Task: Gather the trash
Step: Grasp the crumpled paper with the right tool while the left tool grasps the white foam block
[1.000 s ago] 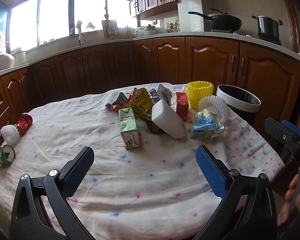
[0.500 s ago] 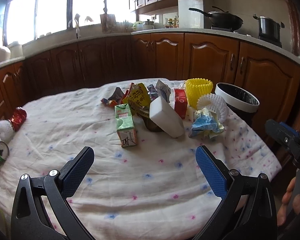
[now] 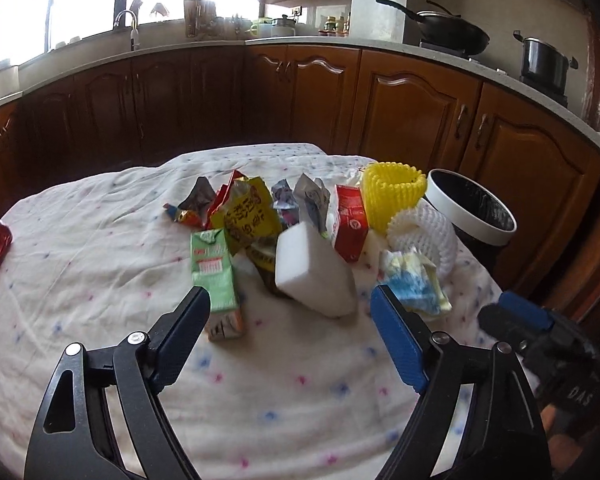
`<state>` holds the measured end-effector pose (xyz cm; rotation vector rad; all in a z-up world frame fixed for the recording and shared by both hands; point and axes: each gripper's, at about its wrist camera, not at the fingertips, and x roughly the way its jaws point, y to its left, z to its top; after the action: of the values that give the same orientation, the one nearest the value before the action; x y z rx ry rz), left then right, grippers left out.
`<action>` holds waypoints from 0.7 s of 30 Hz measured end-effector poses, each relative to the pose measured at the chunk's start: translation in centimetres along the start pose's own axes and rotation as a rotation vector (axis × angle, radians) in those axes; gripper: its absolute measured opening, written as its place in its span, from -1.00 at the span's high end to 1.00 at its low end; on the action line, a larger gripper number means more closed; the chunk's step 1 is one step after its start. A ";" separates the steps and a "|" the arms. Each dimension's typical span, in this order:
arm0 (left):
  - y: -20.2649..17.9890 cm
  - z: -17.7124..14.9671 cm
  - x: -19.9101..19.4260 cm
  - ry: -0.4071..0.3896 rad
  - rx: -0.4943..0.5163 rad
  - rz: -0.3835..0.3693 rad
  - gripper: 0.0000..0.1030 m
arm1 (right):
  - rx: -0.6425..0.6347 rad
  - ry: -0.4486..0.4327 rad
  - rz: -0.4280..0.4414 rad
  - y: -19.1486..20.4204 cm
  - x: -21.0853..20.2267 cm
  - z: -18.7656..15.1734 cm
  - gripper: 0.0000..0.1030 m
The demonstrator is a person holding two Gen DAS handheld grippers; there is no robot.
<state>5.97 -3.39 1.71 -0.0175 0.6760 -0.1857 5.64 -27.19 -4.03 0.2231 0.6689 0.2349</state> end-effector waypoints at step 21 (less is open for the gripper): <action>0.1 1.3 4.9 0.119 0.028 -0.063 0.39 | 0.042 0.094 0.098 -0.8 2.6 0.9 0.42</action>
<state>10.53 -4.16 -0.27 -0.0010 0.7922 -0.2583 8.29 -27.37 -5.09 0.2866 0.7578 0.3277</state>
